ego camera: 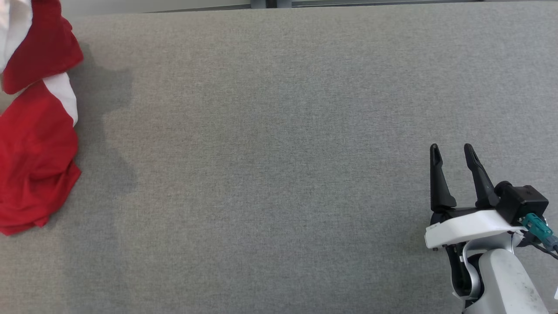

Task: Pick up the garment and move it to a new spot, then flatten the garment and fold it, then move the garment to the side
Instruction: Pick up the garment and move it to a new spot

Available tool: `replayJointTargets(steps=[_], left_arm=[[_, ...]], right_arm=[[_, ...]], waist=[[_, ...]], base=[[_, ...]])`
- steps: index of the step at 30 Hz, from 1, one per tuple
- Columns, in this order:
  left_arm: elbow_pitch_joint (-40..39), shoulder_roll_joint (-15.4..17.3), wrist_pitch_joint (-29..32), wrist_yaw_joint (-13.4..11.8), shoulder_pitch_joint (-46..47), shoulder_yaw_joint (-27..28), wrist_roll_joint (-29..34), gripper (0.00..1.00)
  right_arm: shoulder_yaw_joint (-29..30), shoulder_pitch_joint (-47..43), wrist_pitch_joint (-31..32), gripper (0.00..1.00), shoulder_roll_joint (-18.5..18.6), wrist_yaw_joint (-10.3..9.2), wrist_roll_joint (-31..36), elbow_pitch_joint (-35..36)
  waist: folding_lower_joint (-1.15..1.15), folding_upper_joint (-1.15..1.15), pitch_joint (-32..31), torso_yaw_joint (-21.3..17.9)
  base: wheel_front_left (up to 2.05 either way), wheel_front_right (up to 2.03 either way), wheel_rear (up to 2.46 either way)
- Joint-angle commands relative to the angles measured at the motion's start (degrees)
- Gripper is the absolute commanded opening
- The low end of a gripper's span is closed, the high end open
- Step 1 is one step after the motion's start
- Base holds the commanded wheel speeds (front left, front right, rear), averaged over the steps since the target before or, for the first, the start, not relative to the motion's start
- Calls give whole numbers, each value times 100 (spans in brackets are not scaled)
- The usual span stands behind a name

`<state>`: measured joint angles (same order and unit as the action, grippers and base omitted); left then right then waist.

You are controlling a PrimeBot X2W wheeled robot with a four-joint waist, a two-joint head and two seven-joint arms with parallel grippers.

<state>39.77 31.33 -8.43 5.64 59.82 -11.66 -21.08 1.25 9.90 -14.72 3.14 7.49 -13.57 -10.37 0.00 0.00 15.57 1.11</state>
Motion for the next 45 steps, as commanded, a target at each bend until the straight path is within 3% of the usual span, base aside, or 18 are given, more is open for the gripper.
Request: replayJointTargets(steps=[1, 11, 20, 25, 31, 40, 45], left_arm=[[-208, -6, 52, 11, 139, -39, 50, 0], [-1692, -556, 631, -81, 670, -386, -38, 0], [-2124, -1344, 862, -48, 842, -1021, -17, 0], [-2177, -1754, 772, -70, 334, -1436, 0, 0], [-2007, -2083, 584, -160, -562, -1815, -82, 0], [-1452, -2330, 81, -512, -2098, -1919, -362, 0], [-1163, -2421, -125, -537, -2801, -2038, -492, 0]], right_arm=[[-14, -45, -34, 100, 1, 0, -49, -45], [-32, -54, -53, 100, -21, 0, -258, -133], [-116, -7, -52, 100, -24, 0, -442, -118], [-145, -6, -51, 100, -25, 0, -454, -82], [-104, -63, -52, 100, -24, 0, -436, -67], [-167, -64, -52, 100, -23, 0, -461, -99], [-219, -87, -52, 100, -23, 0, -443, -153]], waist=[[0, 0, -145, -200], [0, 0, -301, -824], [0, 0, -261, -1423], [0, 0, -267, -1704], [0, 0, -259, -1781], [0, 0, -269, -1672], [0, 0, -351, -1585]], base=[[0, 0, 0], [0, 0, 0], [0, 0, 0], [0, 0, 0], [0, 0, 0], [0, 0, 0], [0, 0, 0]])
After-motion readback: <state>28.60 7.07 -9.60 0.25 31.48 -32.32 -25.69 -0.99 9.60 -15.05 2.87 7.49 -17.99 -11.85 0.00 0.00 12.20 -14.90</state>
